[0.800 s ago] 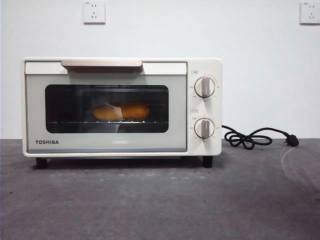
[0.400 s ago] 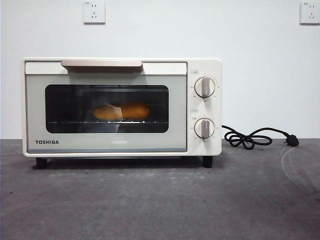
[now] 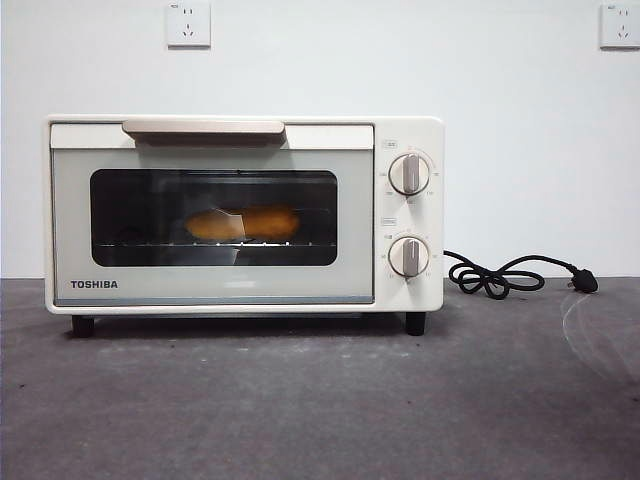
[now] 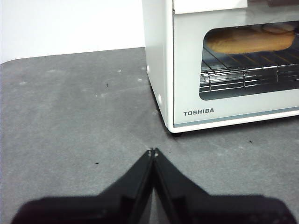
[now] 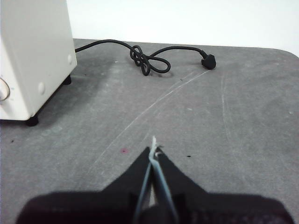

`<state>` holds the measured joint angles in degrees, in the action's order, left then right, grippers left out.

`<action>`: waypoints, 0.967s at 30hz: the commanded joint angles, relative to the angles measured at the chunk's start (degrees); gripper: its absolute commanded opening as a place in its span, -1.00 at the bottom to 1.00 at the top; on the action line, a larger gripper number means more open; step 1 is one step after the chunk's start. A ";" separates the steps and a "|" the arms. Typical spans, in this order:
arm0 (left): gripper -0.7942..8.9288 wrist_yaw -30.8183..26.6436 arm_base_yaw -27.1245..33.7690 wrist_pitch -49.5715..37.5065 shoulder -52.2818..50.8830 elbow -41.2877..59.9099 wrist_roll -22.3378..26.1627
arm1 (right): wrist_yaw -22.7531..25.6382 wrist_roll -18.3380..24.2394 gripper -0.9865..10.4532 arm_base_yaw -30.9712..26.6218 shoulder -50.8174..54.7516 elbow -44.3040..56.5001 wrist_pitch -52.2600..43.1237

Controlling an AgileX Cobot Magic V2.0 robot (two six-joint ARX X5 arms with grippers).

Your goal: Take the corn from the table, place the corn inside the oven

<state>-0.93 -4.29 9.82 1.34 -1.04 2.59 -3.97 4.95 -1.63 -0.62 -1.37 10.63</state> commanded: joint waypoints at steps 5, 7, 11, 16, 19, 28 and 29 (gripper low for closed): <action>-0.84 -0.17 0.09 -0.37 -0.48 0.44 0.68 | 0.15 -0.28 -0.85 -0.07 0.09 0.55 -0.37; -0.84 -0.17 0.09 -0.37 -0.61 0.44 0.68 | 0.15 -0.28 -0.85 -0.07 0.09 0.55 -0.37; -0.84 -0.17 0.09 -0.37 -0.87 0.44 0.68 | 0.17 -0.28 -0.85 -0.07 0.09 0.55 -0.37; -0.84 -0.17 0.09 -0.42 -0.98 0.44 0.68 | 0.17 -0.28 -0.85 -0.07 0.09 0.55 -0.37; -0.84 -0.17 0.09 -0.39 -0.98 0.44 0.68 | 0.17 -0.28 -0.85 -0.07 0.09 0.55 -0.37; -0.84 -0.17 0.09 -0.39 -0.98 0.44 0.68 | 0.17 -0.28 -0.85 -0.07 0.09 0.55 -0.37; -0.84 -0.17 0.09 -0.42 -0.98 0.44 0.68 | 0.15 -0.28 -0.85 -0.07 0.09 0.55 -0.37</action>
<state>-0.93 -4.29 9.82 0.60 -1.04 2.59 -3.97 4.95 -1.63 -0.62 -1.37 10.66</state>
